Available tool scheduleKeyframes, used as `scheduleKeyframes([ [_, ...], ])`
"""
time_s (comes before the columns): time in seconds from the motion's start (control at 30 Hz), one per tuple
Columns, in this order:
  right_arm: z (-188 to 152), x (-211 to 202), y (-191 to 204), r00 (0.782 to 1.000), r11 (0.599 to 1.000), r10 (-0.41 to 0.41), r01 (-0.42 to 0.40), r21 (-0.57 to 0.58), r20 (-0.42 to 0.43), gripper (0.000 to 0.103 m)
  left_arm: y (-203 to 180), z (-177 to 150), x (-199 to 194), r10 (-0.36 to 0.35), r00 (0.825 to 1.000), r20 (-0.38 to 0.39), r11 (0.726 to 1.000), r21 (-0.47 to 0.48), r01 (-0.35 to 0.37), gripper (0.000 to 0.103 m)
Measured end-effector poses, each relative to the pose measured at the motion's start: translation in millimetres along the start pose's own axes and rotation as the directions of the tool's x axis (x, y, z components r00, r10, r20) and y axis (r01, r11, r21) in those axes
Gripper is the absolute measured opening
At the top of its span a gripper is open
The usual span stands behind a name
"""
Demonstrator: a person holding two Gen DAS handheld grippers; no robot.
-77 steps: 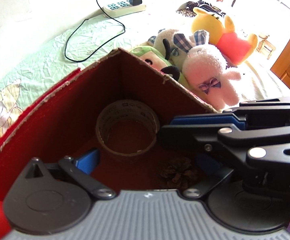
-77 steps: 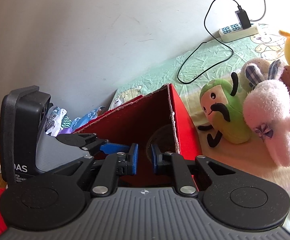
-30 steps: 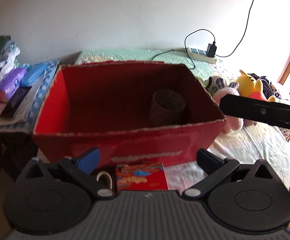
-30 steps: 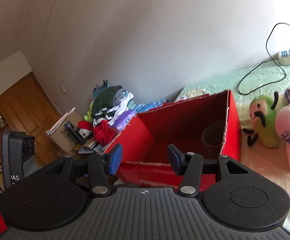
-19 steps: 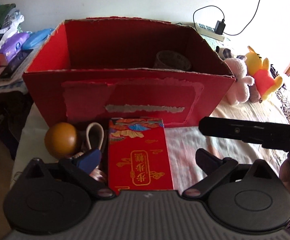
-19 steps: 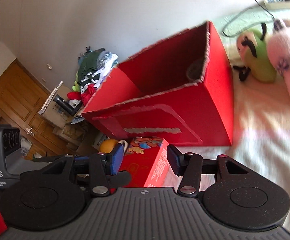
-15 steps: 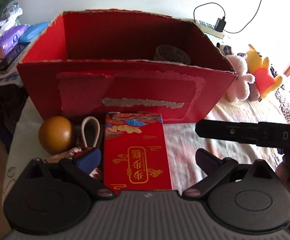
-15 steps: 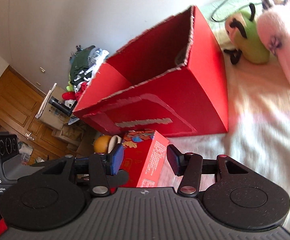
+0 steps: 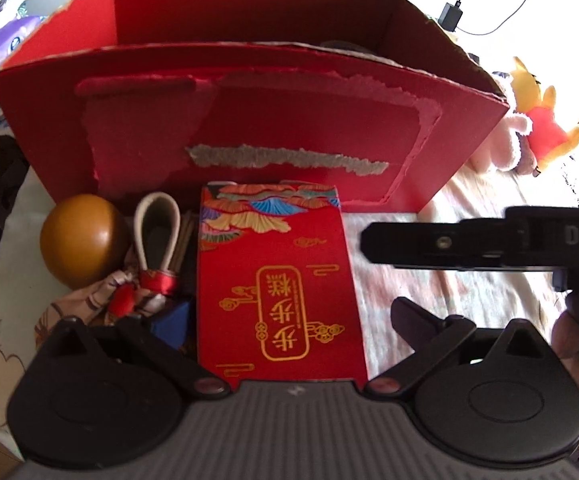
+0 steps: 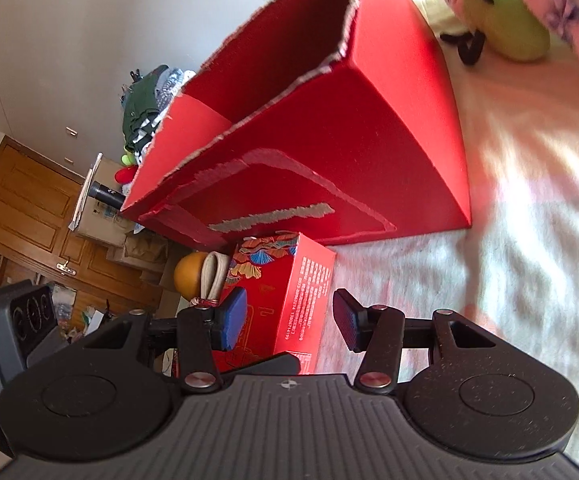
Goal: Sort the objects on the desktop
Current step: 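Close the right tool on the red patterned gift box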
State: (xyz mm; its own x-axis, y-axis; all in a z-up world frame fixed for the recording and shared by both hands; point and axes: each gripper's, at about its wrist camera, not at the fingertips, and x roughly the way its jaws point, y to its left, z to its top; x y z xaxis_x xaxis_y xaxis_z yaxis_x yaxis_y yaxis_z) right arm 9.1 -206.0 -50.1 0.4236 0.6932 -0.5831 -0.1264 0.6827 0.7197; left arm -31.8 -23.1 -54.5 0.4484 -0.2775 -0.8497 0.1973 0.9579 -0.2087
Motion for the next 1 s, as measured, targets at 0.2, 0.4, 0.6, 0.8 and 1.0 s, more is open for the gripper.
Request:
scheduleKeyframes([
  [0.2,3.4,2.7,-9.0,0.998,0.999,-0.021,0.023,0.026,-0.053,0.052,-26.2,2.0,8.3,-0.029,0.999,-0.029,0.998,0.058,0.03,0.101],
  [0.4,2.8,-22.5,-30.4,0.996,0.995,-0.077,0.08,0.055,-0.047,0.053,-53.2,8.8,23.3,-0.083,0.994,-0.07,0.987,0.13,0.091,0.101],
  [0.6,-0.3,-62.6,-59.2,0.991,0.983,-0.132,0.132,0.129,-0.004,0.055,-91.1,8.0,37.6,-0.148,0.983,-0.11,0.95,0.261,0.172,0.099],
  [0.8,-16.1,-98.9,-80.4,0.982,0.965,-0.182,0.169,0.203,0.051,0.054,-123.2,14.3,44.4,-0.202,0.969,-0.142,0.906,0.349,0.24,0.093],
  [1.0,-21.8,-138.9,-88.4,0.957,0.948,-0.241,0.197,0.25,0.161,0.054,-168.5,18.5,40.7,-0.252,0.958,-0.138,0.843,0.454,0.287,0.092],
])
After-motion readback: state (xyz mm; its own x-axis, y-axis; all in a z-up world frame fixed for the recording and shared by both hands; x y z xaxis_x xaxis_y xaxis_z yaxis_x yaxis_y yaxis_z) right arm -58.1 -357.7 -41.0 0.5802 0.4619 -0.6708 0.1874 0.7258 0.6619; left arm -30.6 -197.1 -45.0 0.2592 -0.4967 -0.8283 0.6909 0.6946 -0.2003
